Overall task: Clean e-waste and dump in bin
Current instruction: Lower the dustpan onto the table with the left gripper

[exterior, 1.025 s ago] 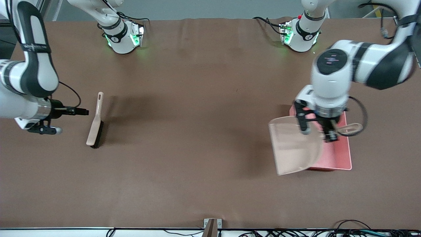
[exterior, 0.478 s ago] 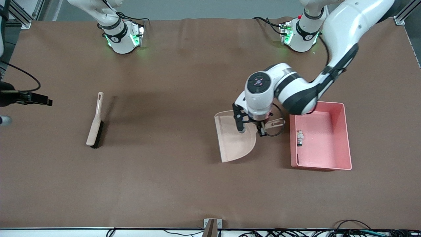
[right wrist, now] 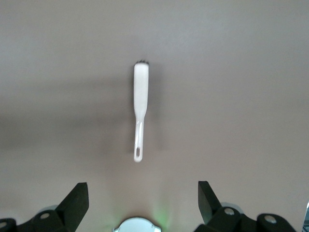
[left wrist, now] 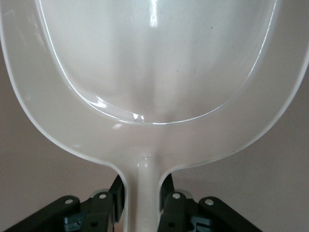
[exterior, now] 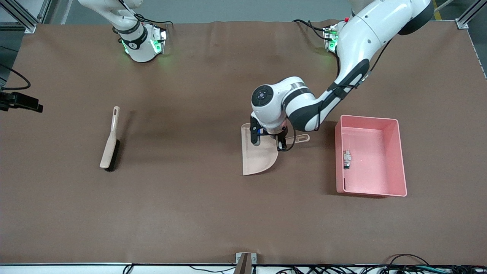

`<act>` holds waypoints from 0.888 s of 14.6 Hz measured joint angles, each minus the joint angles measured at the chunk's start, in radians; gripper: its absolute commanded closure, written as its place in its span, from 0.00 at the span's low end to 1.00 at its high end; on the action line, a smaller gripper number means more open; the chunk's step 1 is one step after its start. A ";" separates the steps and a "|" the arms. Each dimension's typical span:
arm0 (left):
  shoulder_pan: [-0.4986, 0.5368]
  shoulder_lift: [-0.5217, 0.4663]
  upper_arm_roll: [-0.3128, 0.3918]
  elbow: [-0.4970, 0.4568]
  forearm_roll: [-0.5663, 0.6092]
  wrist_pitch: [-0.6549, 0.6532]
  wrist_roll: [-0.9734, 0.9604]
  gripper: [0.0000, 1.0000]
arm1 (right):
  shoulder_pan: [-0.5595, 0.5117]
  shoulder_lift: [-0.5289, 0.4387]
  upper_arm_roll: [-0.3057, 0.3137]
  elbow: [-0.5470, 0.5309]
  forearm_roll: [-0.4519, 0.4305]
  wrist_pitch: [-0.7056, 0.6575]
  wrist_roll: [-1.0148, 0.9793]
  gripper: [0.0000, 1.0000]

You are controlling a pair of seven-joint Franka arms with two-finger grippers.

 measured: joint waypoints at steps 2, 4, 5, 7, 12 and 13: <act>0.001 0.005 0.001 0.000 0.016 0.005 0.013 0.89 | -0.122 -0.012 0.144 0.001 0.000 -0.016 0.005 0.00; 0.003 0.011 0.004 0.000 0.020 0.008 0.021 0.86 | -0.136 -0.044 0.177 -0.039 0.005 0.035 0.021 0.00; 0.003 0.015 0.004 0.001 0.022 0.008 0.021 0.80 | -0.135 -0.074 0.182 -0.086 0.014 0.080 0.027 0.00; 0.005 0.023 0.006 0.001 0.023 0.009 0.020 0.41 | -0.118 -0.127 0.174 -0.162 0.022 0.120 0.036 0.00; 0.008 0.031 0.006 0.007 0.022 0.009 0.019 0.00 | -0.020 -0.161 0.058 -0.208 0.023 0.130 0.049 0.00; 0.011 0.031 0.006 0.015 0.022 0.009 0.019 0.00 | -0.010 -0.161 0.052 -0.209 0.023 0.131 0.049 0.00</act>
